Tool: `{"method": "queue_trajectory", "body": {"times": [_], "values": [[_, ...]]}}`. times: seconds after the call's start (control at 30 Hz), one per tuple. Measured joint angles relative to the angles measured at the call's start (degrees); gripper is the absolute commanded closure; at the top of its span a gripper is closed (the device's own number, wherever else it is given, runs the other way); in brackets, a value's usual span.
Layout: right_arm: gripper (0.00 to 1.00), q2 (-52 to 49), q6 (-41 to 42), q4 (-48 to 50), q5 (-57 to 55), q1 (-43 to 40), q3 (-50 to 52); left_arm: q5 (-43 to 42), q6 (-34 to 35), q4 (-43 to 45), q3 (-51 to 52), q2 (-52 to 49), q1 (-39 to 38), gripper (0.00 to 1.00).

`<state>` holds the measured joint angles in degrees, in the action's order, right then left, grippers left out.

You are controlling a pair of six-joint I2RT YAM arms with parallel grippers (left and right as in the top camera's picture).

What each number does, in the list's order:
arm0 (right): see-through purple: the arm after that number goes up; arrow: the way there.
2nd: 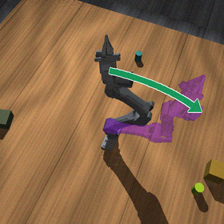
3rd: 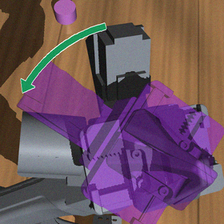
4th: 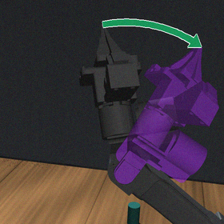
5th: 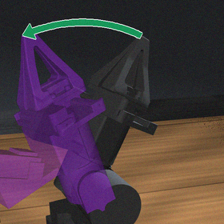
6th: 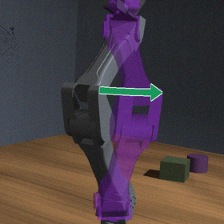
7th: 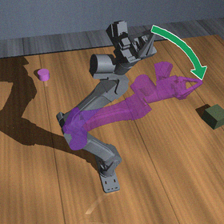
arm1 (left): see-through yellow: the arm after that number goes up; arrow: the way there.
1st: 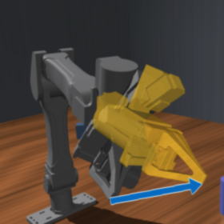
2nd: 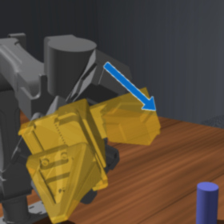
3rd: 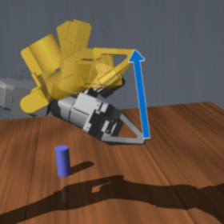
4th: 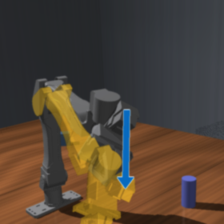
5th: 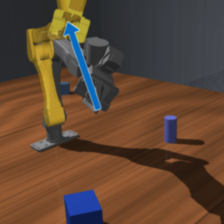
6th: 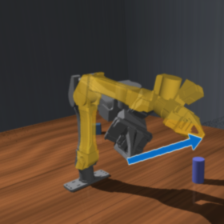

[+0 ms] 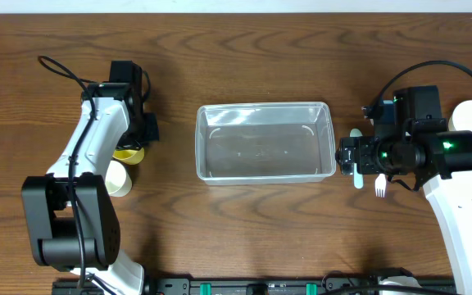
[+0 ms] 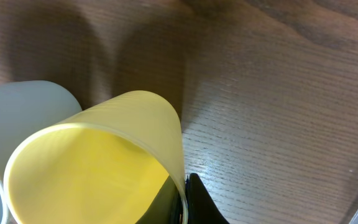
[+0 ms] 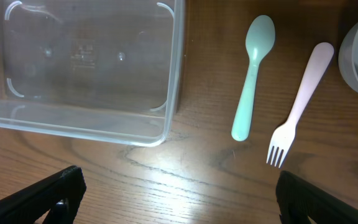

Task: Pack container
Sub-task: 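Carry the yellow cup into the clear container and release it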

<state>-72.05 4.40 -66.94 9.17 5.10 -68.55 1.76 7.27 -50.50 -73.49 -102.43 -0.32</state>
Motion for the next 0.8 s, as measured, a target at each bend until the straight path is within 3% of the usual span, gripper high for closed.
{"method": "queue_trajectory", "body": {"times": [0.2, 0.53, 0.8], "values": [[0.01, 0.0, 0.0, -0.1, -1.1, 0.0, 0.0, -1.6, -1.4, -3.7, -3.6, 0.6, -4.3, 0.94], [0.01, 0.0, 0.0, -0.1, -2.8, 0.0, 0.0, -2.7, -1.5, -16.1, -23.0, 9.4, -21.7, 0.94], [0.01, 0.0, 0.0, -0.1, -3.1, 0.0, 0.0, -3.1, -1.1, -16.1, -24.2, 6.2, -31.1, 0.94]]}}
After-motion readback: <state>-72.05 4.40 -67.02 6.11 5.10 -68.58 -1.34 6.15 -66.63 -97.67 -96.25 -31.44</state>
